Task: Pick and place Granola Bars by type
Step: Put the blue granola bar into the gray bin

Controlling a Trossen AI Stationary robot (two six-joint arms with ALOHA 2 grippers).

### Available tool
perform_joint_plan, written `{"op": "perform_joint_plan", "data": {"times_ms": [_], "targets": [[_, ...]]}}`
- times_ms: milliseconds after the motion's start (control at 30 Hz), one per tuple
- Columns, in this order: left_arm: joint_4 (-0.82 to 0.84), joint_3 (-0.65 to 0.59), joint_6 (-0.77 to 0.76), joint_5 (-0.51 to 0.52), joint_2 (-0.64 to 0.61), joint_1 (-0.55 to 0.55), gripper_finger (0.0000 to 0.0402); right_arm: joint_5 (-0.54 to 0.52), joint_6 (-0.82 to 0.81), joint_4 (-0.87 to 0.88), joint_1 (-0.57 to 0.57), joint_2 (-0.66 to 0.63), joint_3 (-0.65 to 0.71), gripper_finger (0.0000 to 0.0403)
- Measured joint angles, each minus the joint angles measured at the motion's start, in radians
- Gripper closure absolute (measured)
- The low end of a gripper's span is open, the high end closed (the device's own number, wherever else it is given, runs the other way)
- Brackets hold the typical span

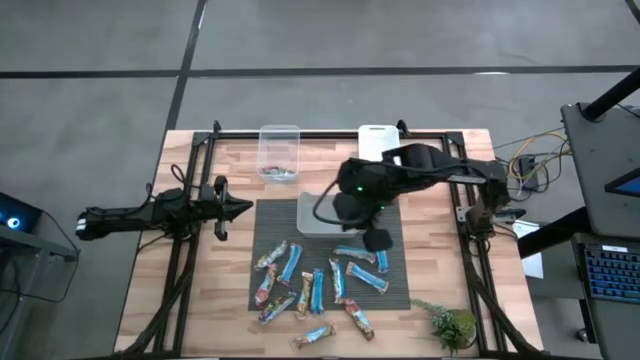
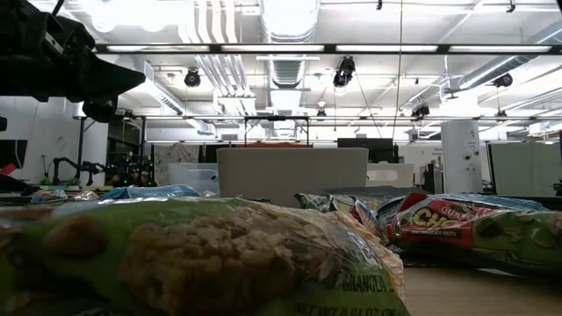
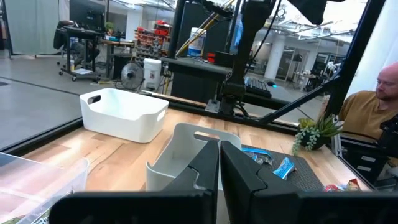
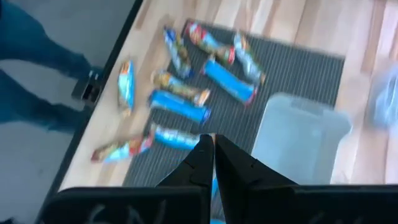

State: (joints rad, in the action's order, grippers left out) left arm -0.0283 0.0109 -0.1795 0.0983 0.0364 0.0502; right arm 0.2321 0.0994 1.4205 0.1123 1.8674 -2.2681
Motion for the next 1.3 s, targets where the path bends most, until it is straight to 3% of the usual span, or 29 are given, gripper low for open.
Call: {"op": "perform_joint_plan", "data": {"times_ms": [267,467,733,967,1300], "targets": [[0.0,0.0,0.0,0.0,0.0,0.0,0.0401,-0.008,-0.287,0.134,0.024,-0.018,0.0,0.0394],[0.0,0.0,0.0,0.0,0.0,0.0,0.0401,-0.197,-0.49,0.151,0.06,-0.022,0.021,0.0394],[0.0,0.0,0.0,0.0,0.0,0.0,0.0401,-0.208,-0.646,0.148,0.075,-0.085,0.128,0.0394],[-0.001,0.0,0.0,0.0,0.0,-0.001,0.0401,-0.205,-0.69,0.112,0.08,-0.2,0.288,0.0394],[-0.001,0.0,0.0,0.0,0.0,0.0,0.0401,-0.147,-0.797,-0.181,0.08,-0.362,0.653,0.0394]]}}
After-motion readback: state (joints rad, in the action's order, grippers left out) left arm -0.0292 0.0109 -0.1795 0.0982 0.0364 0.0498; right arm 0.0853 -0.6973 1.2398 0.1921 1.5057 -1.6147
